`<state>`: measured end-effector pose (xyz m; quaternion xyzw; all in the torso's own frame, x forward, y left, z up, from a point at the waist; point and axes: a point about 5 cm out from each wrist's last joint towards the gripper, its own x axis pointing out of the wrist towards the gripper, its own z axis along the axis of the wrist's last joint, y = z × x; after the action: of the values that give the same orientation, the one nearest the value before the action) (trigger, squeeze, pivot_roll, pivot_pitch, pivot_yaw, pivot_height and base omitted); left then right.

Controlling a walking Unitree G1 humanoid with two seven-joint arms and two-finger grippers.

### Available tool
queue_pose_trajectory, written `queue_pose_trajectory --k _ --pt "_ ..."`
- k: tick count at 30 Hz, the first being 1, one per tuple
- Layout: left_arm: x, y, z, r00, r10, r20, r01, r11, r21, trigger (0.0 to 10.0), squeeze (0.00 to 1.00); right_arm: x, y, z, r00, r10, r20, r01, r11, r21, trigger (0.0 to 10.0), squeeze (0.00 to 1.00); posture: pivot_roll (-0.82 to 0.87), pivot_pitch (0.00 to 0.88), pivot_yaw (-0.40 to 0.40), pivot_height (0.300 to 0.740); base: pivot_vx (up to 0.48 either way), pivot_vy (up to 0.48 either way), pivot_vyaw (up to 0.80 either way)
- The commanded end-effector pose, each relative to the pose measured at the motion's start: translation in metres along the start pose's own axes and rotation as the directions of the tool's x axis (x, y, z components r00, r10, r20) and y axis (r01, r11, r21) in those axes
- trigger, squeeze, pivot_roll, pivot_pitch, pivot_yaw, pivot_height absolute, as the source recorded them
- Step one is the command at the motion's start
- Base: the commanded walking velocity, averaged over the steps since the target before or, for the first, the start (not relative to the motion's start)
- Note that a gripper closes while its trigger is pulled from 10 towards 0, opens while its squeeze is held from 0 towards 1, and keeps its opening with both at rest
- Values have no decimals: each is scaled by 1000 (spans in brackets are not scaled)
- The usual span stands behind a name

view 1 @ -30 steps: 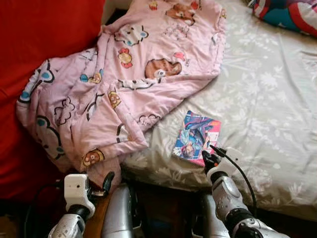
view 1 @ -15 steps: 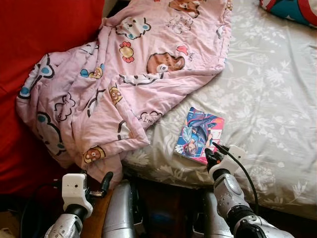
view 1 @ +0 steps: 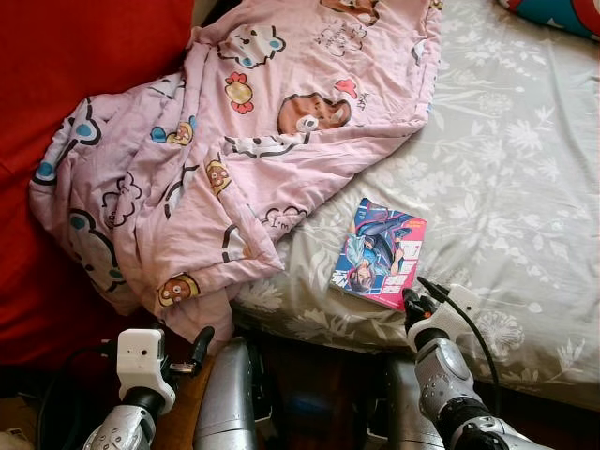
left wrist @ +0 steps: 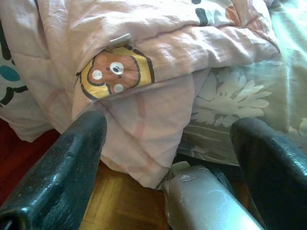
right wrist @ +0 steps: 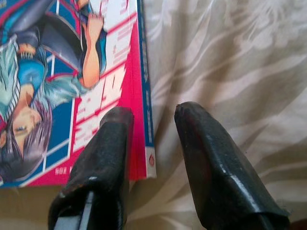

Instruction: Clean up the room

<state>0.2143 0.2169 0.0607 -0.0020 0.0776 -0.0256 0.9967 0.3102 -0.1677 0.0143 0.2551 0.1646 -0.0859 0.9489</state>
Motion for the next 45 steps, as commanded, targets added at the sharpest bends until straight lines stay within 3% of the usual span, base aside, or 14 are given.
queue_pose_trajectory --k 1,15,40,43,45 --pt "-6 1 -6 999 -3 -41 3 1000 17 10000 0 -7 -6 -18 998 -9 -65 9 1000 1 10000 0 152 335 36 590 0 0 0" --pt "-6 3 -3 999 0 -40 1 1000 19 10000 0 -2 7 -1 997 56 51 -55 998 -23 10000 0 156 332 40 590 0 0 0" --pt "-28 11 -3 997 23 -76 -20 999 46 10000 0 -7 -5 -20 997 15 -72 -13 999 30 10000 0 210 379 58 590 0 0 0" --pt "-30 12 -2 997 25 -80 -21 999 48 10000 0 -9 -2 -25 994 46 -96 -40 997 59 10000 0 214 380 63 590 0 0 0" --pt "-31 12 -2 996 23 -84 -18 999 50 10000 0 -10 2 -33 989 77 -124 -55 984 170 10000 0 218 380 65 590 0 0 0"
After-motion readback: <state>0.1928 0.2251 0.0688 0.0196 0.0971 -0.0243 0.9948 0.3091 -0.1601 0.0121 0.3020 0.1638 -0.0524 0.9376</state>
